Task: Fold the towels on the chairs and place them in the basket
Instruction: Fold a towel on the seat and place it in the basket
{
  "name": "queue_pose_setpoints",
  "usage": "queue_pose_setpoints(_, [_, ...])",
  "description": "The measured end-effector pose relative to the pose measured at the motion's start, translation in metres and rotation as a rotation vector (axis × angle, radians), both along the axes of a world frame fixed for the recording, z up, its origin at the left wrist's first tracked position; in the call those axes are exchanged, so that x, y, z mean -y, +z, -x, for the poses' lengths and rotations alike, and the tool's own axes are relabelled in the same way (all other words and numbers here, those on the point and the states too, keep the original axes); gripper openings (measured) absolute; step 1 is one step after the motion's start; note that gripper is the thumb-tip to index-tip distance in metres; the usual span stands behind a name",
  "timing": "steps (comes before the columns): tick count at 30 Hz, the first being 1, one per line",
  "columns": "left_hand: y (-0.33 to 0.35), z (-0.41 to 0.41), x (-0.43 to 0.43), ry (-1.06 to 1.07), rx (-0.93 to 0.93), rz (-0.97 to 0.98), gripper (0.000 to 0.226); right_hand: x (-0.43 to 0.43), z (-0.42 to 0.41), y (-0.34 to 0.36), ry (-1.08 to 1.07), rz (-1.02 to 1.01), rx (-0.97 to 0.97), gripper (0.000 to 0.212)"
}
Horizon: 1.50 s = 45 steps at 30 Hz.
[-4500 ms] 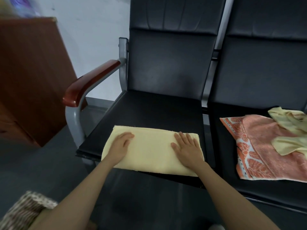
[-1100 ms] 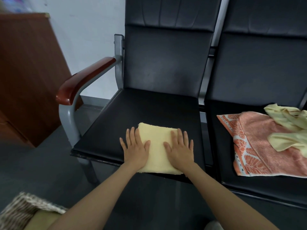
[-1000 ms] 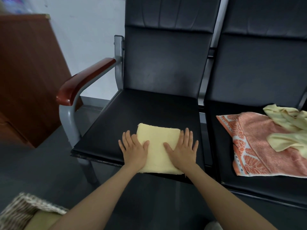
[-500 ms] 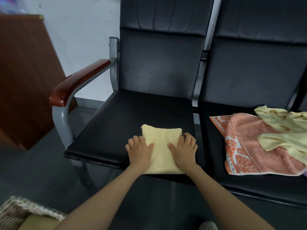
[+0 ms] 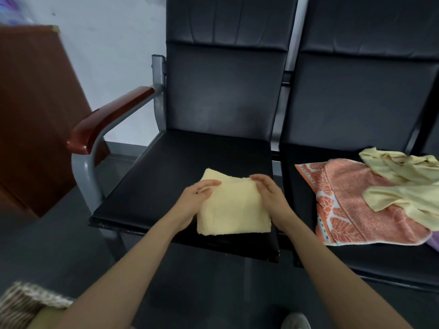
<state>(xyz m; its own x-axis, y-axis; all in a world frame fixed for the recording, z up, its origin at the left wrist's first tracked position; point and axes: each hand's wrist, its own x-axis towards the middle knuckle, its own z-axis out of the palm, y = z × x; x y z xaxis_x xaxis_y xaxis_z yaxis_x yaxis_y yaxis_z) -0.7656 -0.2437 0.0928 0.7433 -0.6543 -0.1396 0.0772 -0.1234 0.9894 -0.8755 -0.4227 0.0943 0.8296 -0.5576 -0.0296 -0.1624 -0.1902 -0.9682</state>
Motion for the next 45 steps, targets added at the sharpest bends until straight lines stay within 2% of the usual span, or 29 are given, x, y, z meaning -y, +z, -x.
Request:
queue_pose_setpoints(4, [0.010,0.000,-0.011,-0.121,-0.037,0.016,0.044,0.015,0.012,0.006,0.201,-0.116,-0.039,0.020])
queue_pose_setpoints(5, [0.010,0.001,-0.012,-0.135,-0.009,0.003,0.050,0.018,0.016,0.008,0.278,-0.142,-0.059,0.023])
queue_pose_setpoints(7, [0.010,0.002,-0.012,-0.135,0.105,-0.089,0.064,0.022,0.022,0.011,0.371,-0.143,-0.108,0.047])
queue_pose_setpoints(9, [0.012,0.005,-0.010,-0.131,0.273,-0.249,0.074,0.020,0.024,0.014,0.381,-0.032,-0.165,0.063])
queue_pose_setpoints(13, [0.011,0.012,-0.002,-0.092,0.518,-0.425,0.077,0.016,0.022,0.016,0.273,0.320,-0.248,0.071])
queue_pose_setpoints(15, [0.009,0.016,0.002,-0.051,0.633,-0.465,0.071,0.013,0.021,0.015,0.183,0.463,-0.218,0.068])
queue_pose_setpoints(18, [0.008,0.020,0.006,0.023,0.912,-0.581,0.058,0.008,0.020,0.014,0.072,0.582,-0.140,0.058])
queue_pose_setpoints(21, [0.012,0.020,0.008,0.111,1.010,-0.639,0.046,0.006,0.020,0.016,0.043,0.734,-0.117,0.049])
queue_pose_setpoints(26, [0.022,0.015,-0.005,0.177,1.028,-0.605,0.028,0.003,0.022,0.020,0.062,0.910,-0.109,0.036])
queue_pose_setpoints(28, [0.030,0.013,-0.016,0.135,0.870,-0.484,0.027,0.002,0.023,0.025,0.078,0.895,-0.088,0.032])
queue_pose_setpoints(29, [0.036,0.011,-0.024,0.117,0.743,-0.402,0.026,0.002,0.025,0.029,0.084,0.799,-0.057,0.029])
queue_pose_setpoints(31, [0.049,0.009,-0.039,0.094,0.486,-0.207,0.027,-0.001,0.029,0.039,0.113,0.476,0.020,0.026])
queue_pose_setpoints(33, [0.057,0.009,-0.047,0.109,0.313,-0.068,0.032,-0.013,0.031,0.046,0.160,0.173,0.084,0.024])
queue_pose_setpoints(35, [0.064,0.010,-0.048,0.161,0.241,-0.029,0.035,-0.032,0.025,0.051,0.122,0.086,0.103,0.019])
queue_pose_setpoints(39, [0.071,0.006,-0.065,0.286,0.305,-0.033,0.039,-0.078,0.004,0.067,0.009,0.179,0.144,0.022])
queue_pose_setpoints(42, [0.066,-0.004,-0.101,0.414,0.474,-0.072,0.028,-0.113,-0.010,0.074,0.092,0.271,0.161,0.030])
queue_pose_setpoints(45, [0.052,-0.012,-0.147,0.444,0.562,-0.137,0.013,-0.153,-0.025,0.064,0.224,0.324,0.119,0.040])
